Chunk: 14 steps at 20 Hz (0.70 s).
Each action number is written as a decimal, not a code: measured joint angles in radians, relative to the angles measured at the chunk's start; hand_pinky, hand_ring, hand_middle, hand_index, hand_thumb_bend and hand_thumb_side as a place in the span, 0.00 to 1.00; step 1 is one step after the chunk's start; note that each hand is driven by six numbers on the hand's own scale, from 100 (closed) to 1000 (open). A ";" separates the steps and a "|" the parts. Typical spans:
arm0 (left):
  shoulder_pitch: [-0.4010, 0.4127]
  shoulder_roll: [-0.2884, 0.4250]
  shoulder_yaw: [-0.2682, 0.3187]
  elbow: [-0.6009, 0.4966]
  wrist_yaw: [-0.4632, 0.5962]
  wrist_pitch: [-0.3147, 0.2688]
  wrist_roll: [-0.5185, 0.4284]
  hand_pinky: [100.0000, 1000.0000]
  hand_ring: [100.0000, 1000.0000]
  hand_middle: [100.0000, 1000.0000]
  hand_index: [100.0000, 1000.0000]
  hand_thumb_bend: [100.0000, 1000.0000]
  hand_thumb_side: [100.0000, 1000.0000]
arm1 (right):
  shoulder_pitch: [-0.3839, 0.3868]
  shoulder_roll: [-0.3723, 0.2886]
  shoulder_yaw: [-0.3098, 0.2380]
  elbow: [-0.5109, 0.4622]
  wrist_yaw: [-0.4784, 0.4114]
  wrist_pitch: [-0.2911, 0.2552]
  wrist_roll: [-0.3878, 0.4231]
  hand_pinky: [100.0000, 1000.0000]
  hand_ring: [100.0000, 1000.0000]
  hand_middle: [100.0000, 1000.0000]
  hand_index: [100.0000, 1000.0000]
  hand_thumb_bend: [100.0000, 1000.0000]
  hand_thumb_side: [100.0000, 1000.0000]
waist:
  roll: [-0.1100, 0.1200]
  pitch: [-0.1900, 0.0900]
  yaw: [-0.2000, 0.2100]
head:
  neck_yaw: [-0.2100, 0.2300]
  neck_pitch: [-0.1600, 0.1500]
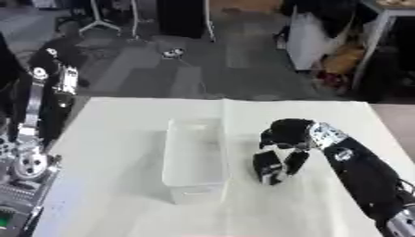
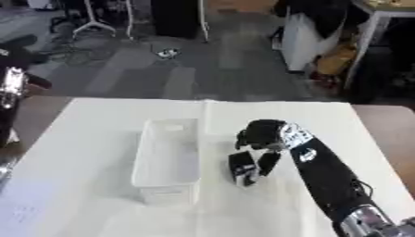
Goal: Pick up objects on the table and place them in the box.
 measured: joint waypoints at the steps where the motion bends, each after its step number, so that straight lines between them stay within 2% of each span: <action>1: 0.000 0.000 0.000 0.000 0.000 0.000 0.000 0.44 0.72 0.83 0.86 0.06 1.00 | 0.000 0.000 0.000 0.003 0.005 0.000 -0.004 0.85 0.66 0.73 0.84 0.69 0.88 | 0.000 0.000 0.000 | 0.000 0.000; 14: 0.000 0.000 0.000 0.000 0.000 0.000 -0.001 0.44 0.72 0.83 0.86 0.06 1.00 | 0.000 0.009 -0.003 0.026 0.053 -0.018 -0.028 0.85 0.66 0.72 0.82 0.68 0.92 | 0.000 0.001 0.000 | 0.000 0.000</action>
